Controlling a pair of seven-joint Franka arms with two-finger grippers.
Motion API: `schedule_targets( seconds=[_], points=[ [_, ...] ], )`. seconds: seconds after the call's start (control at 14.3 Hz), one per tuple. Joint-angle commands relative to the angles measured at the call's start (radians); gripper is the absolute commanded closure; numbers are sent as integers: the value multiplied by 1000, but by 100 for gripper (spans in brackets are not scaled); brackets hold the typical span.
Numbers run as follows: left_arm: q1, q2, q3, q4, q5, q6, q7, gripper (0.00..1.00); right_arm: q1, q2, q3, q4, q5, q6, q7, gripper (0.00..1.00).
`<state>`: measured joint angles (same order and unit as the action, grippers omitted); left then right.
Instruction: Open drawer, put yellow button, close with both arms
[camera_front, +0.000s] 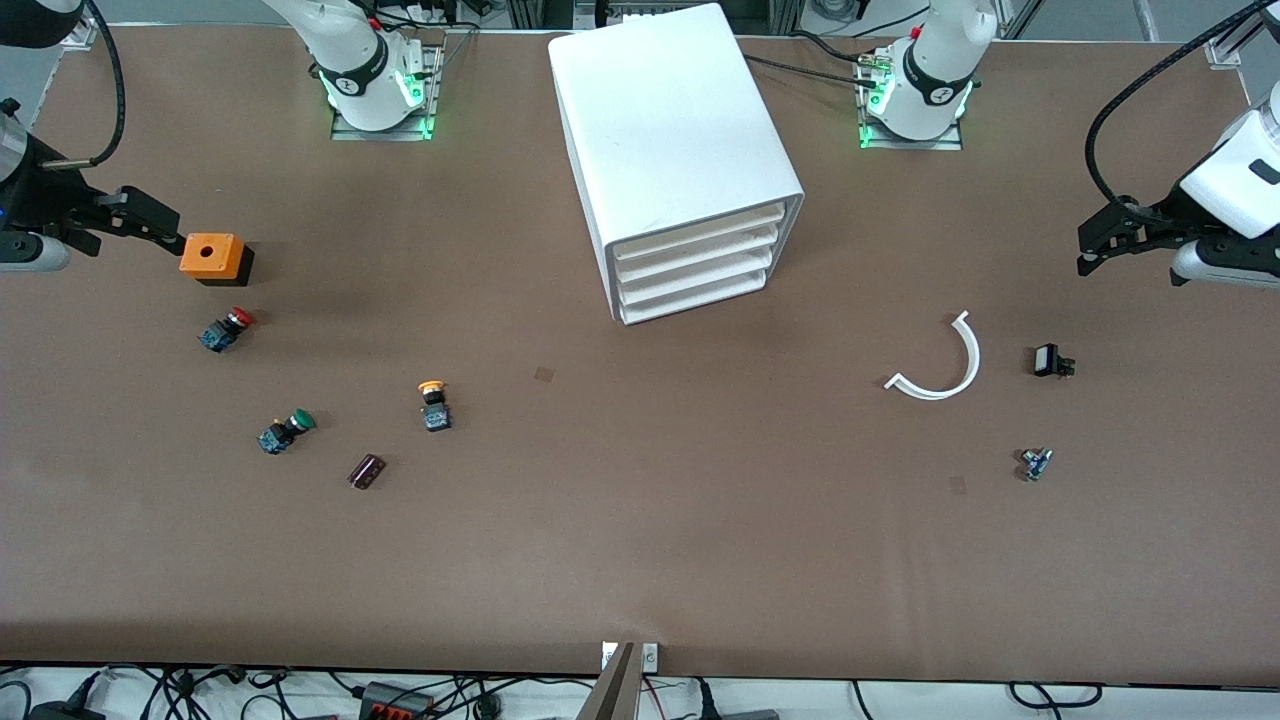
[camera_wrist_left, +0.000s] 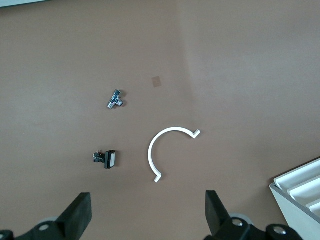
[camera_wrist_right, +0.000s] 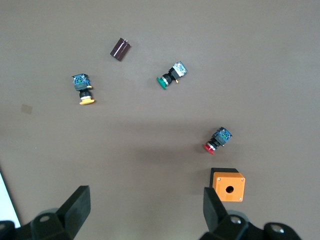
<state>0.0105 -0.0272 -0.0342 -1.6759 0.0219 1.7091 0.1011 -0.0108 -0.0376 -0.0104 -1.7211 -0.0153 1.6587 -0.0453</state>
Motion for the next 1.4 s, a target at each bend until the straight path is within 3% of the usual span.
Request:
schedule_targets(
  seconds=[0.0,0.63,1.05,1.33],
  points=[
    [3,16,-6,36,1,-25,0,0,-6,-22,3,-18,-8,0,-1,0],
    [3,15,-6,39,0,-48,-6,0,-4,-15,6,-21,-9,-23,1,0],
    [-18,47,-9,96,-14,-310,3,0,35,47,10,-21,-8,-10,4,0],
    [-53,93,-15,93,-166,-494,9,0,63,161,12,-20,11,73,5,0]
  ],
)
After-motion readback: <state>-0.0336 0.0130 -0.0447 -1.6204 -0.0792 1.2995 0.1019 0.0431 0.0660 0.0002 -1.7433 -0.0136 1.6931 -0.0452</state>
